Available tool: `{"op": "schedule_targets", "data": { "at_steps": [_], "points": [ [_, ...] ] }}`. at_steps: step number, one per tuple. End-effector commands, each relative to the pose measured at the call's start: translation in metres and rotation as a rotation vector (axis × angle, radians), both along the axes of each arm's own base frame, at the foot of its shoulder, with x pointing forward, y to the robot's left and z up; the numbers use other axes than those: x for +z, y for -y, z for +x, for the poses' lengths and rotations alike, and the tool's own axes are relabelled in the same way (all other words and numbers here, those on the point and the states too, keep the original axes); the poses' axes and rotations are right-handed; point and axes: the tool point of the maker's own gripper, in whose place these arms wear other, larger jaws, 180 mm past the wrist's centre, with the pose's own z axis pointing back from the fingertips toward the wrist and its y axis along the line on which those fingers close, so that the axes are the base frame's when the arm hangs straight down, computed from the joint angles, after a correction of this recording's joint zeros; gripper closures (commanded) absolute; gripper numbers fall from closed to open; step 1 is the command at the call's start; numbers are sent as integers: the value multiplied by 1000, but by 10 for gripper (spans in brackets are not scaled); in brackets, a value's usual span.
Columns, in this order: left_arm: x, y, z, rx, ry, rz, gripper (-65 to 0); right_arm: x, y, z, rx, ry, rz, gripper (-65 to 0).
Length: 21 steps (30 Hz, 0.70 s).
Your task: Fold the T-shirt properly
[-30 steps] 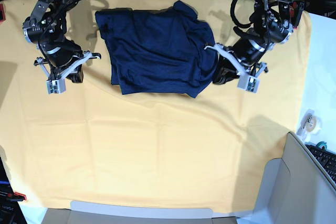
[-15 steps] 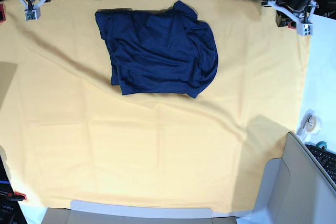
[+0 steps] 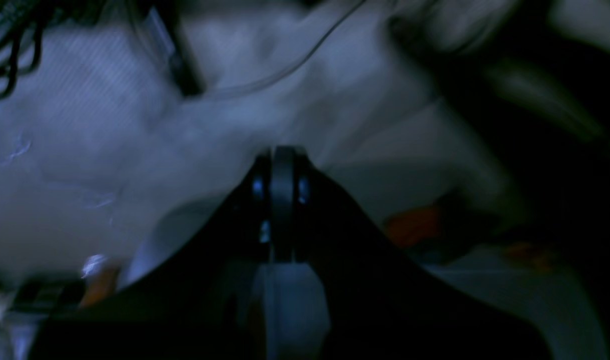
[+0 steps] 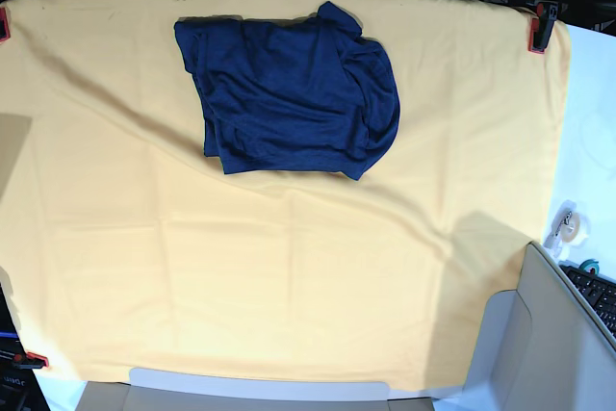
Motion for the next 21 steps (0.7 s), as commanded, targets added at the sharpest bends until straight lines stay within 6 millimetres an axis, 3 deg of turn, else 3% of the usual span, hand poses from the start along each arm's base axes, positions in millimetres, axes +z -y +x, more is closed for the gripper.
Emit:
{"op": "schedule_targets", "data": {
  "at_steps": [1,4,7,9,14,18,21],
  "points": [
    [-12,4,-17,15,-28,-12,0,-11,-1,-18,-25,-64,24,0],
    [-54,31,-37,31,-42,-47,0,-54,-9,-42,-113,-176,82,0],
    [-94,61,-53,-4,-70,-71,0,-93,-25,-47,-193,-213,134,0],
    [-114,78,-50,-49,-56,-70,0,-115,-41,-46,-229,-228,171,0],
    [-134,108,-32,-235,30,-56,0,-153,-75,-26,-170,-175,198,0],
    [-144,102,-24,-373,57,-4,0,-172,-115,-2,-19,-61,226,0],
    [-150,116,-12,-431,69,-9,0,-181,-136,20,60,32,240,0]
  ]
}}
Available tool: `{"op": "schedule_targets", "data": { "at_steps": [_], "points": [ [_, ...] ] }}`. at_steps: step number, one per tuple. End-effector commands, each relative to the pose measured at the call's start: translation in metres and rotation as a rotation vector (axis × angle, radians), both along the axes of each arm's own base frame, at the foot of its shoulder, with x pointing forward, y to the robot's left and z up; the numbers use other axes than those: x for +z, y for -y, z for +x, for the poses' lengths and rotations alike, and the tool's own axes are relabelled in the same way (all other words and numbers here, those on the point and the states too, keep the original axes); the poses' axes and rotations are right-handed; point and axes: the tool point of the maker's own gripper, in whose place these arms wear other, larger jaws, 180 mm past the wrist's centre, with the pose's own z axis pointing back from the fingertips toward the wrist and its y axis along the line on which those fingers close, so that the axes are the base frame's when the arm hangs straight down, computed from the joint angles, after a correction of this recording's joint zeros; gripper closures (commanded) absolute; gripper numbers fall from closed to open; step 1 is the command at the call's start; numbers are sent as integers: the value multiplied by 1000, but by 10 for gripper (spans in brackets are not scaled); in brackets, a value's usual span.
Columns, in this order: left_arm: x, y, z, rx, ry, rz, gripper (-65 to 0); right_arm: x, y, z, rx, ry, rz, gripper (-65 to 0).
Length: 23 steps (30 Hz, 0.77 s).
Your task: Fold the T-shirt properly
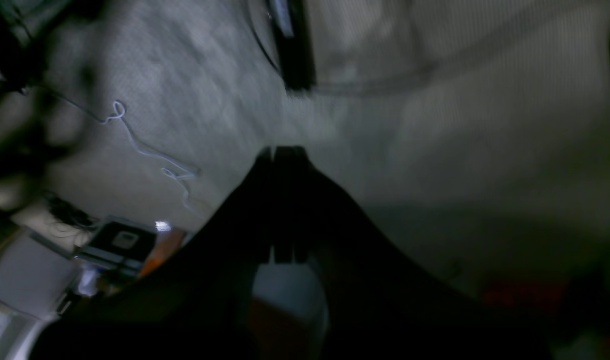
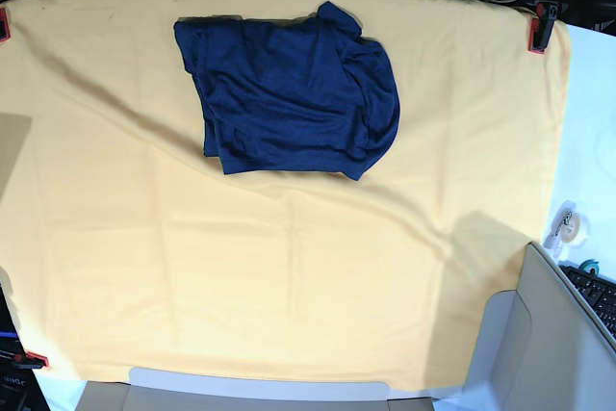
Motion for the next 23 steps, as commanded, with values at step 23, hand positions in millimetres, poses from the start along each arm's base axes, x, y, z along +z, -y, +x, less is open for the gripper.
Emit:
{"op": "schedule_targets", "data": {
  "at_steps": [23],
  "points": [
    [-7,-11,40,-167,54,238,0,-16,7,66,4,140,-315,0]
  ]
}}
